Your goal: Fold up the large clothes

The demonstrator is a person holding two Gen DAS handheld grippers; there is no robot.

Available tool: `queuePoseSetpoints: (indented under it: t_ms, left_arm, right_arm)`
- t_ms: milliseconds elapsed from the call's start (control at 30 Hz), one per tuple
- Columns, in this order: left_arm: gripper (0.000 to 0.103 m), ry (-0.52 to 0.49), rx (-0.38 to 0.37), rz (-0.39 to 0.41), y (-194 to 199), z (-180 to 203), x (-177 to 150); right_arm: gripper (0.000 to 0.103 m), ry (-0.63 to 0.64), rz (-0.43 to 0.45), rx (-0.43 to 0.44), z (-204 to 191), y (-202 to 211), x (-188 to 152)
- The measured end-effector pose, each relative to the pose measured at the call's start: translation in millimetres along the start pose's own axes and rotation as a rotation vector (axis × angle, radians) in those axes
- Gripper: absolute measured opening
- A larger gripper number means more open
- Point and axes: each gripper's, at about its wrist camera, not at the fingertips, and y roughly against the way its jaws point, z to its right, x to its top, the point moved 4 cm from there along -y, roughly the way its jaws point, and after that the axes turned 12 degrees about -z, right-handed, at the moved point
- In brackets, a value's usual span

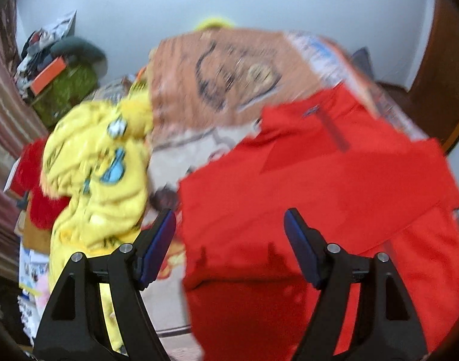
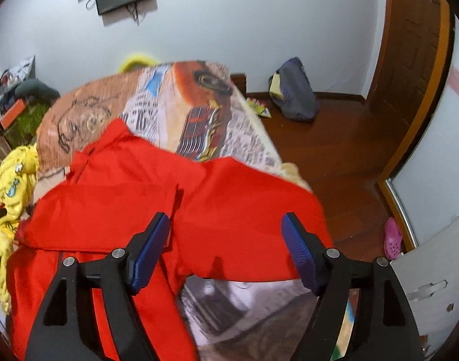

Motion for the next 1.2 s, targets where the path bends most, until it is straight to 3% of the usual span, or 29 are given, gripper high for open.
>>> queuePoseSetpoints:
  t_ms: [233, 367, 567, 700, 867, 1000, 1067, 1133, 1200]
  left_arm:
    - [0.076, -0.074, -0.109, 0.067, 24, 69, 25]
    - [0.076, -0.127, -0.139, 0.045, 6, 110, 28]
    - [0.076, -0.195, -0.186, -0.028, -25, 159, 19]
    - [0.076, -0.215, -0.199, -0.051, -35, 172, 17]
    - [0.076, -0.207, -0.187, -0.065, -44, 168, 16]
    - [0.076, -0.189, -0.184, -0.071, -47, 160, 15]
    - [0.076, -0.178, -0.176, -0.072, -48, 157, 14]
    - [0.076, -0.171, -0.176, -0.073, -47, 154, 13]
    - [0.076, -0.171, -0.178, -0.070, -45, 153, 12]
  right_arm:
    - [0.078, -0.114, -0.027, 0.023, 39, -9, -15]
    - [0.078, -0.189, -0.108, 0.037, 56, -36, -29]
    - [0.078, -0.389, -0.243, 0.177, 90, -89, -55]
    - [0.078, -0.509, -0.268, 0.243, 105, -113, -62]
    - [0.077, -0.594, -0.223, 0.278, 116, -126, -55]
    - [0.061, -0.641, -0.196, 0.280, 121, -134, -48]
    - [0.045, -0.650, -0.179, 0.245, 123, -134, -44]
    - [0.018, -0.639, -0.166, 0.224, 124, -131, -39]
    - [0.012, -0.636, -0.153, 0.227, 124, -128, -33]
